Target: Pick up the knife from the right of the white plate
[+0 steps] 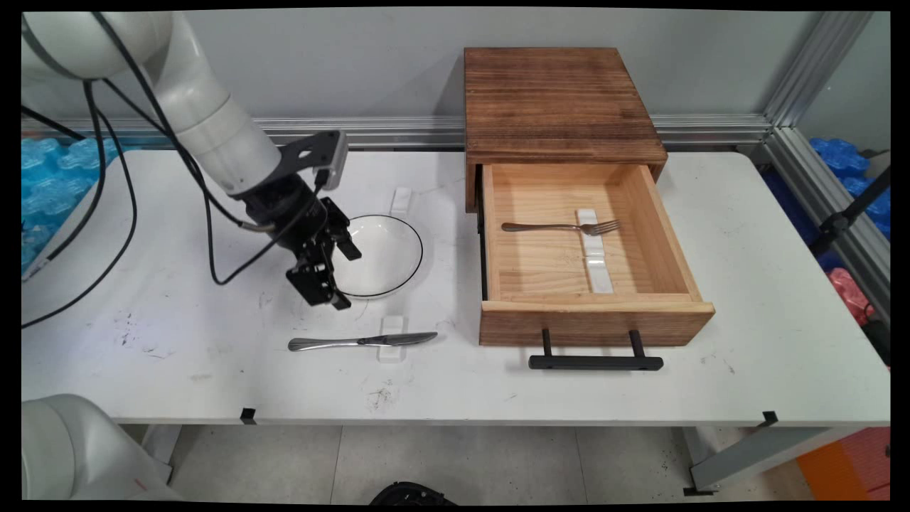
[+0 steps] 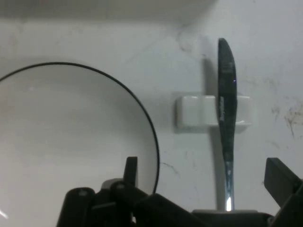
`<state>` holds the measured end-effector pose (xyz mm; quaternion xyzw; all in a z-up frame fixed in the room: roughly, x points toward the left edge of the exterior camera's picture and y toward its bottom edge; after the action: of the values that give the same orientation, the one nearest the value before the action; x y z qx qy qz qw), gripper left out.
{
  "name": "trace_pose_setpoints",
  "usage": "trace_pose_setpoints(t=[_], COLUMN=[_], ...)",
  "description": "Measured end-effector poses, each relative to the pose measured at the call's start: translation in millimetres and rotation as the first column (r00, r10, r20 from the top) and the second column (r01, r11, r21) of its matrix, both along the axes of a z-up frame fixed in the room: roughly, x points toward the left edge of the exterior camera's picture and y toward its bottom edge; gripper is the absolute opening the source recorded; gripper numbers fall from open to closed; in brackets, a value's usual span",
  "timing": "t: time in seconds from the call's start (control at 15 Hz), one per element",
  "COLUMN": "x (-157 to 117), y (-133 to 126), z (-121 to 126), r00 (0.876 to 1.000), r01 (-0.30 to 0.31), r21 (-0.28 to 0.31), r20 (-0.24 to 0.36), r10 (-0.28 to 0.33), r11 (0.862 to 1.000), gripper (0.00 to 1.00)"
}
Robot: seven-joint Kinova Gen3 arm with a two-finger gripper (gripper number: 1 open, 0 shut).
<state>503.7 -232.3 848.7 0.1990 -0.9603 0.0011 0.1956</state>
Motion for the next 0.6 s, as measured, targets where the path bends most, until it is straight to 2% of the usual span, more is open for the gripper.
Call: trace_pose_setpoints(t=[0.4, 0.6], x=[-11, -18], y=[21, 29], z=[-21, -31], r00=[0.998, 0.997], r01=[0.068, 0.076], r21=[-0.004, -0.003], r20=[0.008, 0.018], r10=[-0.068, -0.076], r11=[0.998, 0.997], gripper=[1.0, 1.0])
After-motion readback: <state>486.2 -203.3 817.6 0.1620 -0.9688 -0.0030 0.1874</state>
